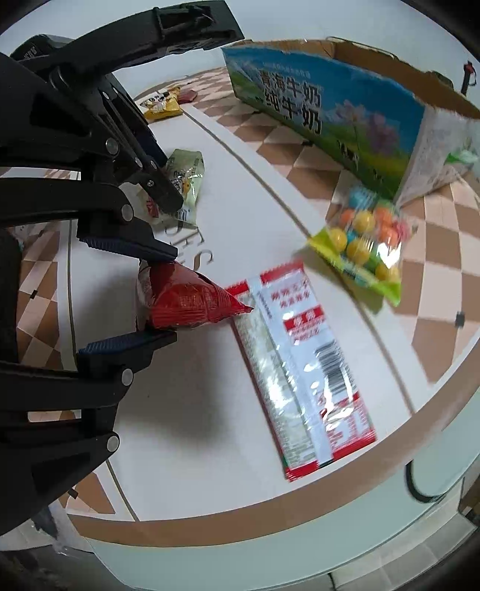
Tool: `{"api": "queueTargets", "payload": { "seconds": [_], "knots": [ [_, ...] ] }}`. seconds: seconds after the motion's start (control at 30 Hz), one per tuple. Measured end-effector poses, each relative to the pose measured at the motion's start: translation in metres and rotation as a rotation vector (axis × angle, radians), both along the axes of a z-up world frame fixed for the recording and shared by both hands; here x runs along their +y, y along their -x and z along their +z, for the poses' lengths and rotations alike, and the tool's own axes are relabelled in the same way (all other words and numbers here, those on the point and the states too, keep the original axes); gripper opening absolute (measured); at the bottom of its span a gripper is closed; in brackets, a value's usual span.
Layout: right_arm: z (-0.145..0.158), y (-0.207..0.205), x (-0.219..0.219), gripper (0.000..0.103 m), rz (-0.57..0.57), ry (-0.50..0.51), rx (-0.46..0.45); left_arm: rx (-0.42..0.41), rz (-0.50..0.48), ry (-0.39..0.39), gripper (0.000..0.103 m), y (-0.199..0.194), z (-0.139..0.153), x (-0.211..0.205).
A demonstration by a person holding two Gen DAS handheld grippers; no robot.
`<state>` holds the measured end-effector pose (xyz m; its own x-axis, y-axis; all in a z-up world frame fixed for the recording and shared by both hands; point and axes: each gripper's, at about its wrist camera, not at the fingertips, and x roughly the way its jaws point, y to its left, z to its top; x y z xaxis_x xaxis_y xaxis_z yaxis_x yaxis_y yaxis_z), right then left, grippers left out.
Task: Organize snacks
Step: 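Lift both held packs into the box and open both tools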
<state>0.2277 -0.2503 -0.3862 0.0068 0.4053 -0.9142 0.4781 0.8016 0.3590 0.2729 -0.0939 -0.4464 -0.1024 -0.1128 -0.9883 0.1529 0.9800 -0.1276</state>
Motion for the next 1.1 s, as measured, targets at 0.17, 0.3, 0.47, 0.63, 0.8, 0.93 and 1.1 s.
{"api": "queueTargets", "payload": {
  "seconds": [0.17, 0.3, 0.47, 0.63, 0.8, 0.93, 1.1],
  "knots": [
    [0.002, -0.008, 0.007, 0.04, 0.015, 0.009, -0.007, 0.078, 0.048, 0.08, 0.043, -0.007, -0.011, 0.022],
    [-0.001, -0.01, 0.013, 0.04, 0.021, 0.013, -0.002, 0.115, 0.075, 0.122, 0.045, -0.011, -0.021, 0.024],
    [-0.005, -0.011, 0.019, 0.04, 0.023, 0.008, 0.002, 0.145, 0.051, 0.12, 0.047, -0.015, -0.032, 0.028],
    [-0.007, -0.011, 0.022, 0.04, 0.021, 0.01, 0.002, 0.097, 0.022, 0.087, 0.041, -0.017, -0.03, 0.017],
    [-0.006, -0.008, 0.017, 0.04, 0.016, 0.015, -0.001, 0.08, 0.0, 0.077, 0.036, -0.016, -0.022, 0.012],
    [-0.001, -0.007, 0.012, 0.04, 0.008, 0.019, -0.011, 0.065, 0.029, 0.089, 0.034, -0.013, -0.009, 0.019],
    [0.012, -0.011, 0.01, 0.04, 0.011, 0.02, -0.041, 0.032, 0.062, 0.129, 0.034, -0.017, 0.018, 0.041]
  ]
}}
